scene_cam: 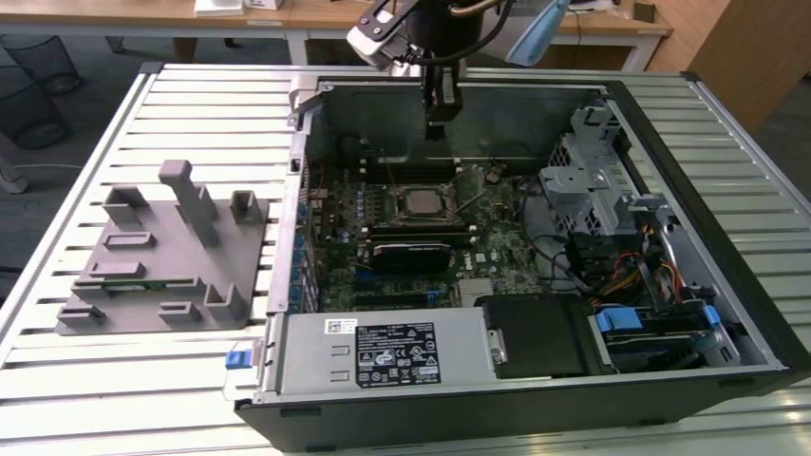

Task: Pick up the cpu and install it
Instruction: 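Close the cpu cover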

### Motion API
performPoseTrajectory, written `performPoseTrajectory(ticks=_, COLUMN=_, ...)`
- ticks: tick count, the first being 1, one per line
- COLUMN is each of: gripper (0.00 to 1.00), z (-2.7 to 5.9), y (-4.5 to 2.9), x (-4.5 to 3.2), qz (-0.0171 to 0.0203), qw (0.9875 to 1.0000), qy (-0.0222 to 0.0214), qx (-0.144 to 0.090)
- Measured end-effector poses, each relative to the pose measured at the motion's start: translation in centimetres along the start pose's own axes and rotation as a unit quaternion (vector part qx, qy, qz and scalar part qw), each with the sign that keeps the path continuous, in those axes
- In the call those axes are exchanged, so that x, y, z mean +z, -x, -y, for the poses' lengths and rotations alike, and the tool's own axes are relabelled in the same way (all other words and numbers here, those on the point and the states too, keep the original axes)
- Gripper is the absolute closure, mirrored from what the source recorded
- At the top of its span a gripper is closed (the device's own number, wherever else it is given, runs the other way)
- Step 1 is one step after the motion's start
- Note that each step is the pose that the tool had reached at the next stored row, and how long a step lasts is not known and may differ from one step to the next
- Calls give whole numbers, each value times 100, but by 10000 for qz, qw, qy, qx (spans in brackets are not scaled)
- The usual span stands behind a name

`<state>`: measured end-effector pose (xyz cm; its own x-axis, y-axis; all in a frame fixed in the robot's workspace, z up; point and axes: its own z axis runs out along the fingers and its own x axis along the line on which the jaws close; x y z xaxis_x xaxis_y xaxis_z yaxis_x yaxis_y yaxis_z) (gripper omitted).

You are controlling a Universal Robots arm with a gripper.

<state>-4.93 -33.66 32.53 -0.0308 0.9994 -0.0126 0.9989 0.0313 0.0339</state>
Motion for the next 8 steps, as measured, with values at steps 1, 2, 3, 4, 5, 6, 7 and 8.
performPoseTrajectory(ticks=1, gripper=89, z=0, y=0, x=-2, qz=0, qw=10000, qy=0, qx=0)
performPoseTrajectory(ticks=2, gripper=89, z=-1, y=1, x=-36, qz=0, qw=10000, qy=0, qx=0)
performPoseTrajectory(ticks=3, gripper=89, z=-1, y=1, x=-39, qz=0, qw=10000, qy=0, qx=0)
performPoseTrajectory(ticks=4, gripper=89, z=-1, y=1, x=-42, qz=0, qw=10000, qy=0, qx=0)
performPoseTrajectory(ticks=5, gripper=89, z=-1, y=1, x=-46, qz=0, qw=10000, qy=0, qx=0)
performPoseTrajectory(ticks=6, gripper=89, z=-2, y=1, x=-49, qz=0, qw=10000, qy=0, qx=0)
performPoseTrajectory(ticks=7, gripper=89, z=-2, y=1, x=-52, qz=0, qw=10000, qy=0, qx=0)
performPoseTrajectory(ticks=8, gripper=89, z=-2, y=1, x=-54, qz=0, qw=10000, qy=0, qx=0)
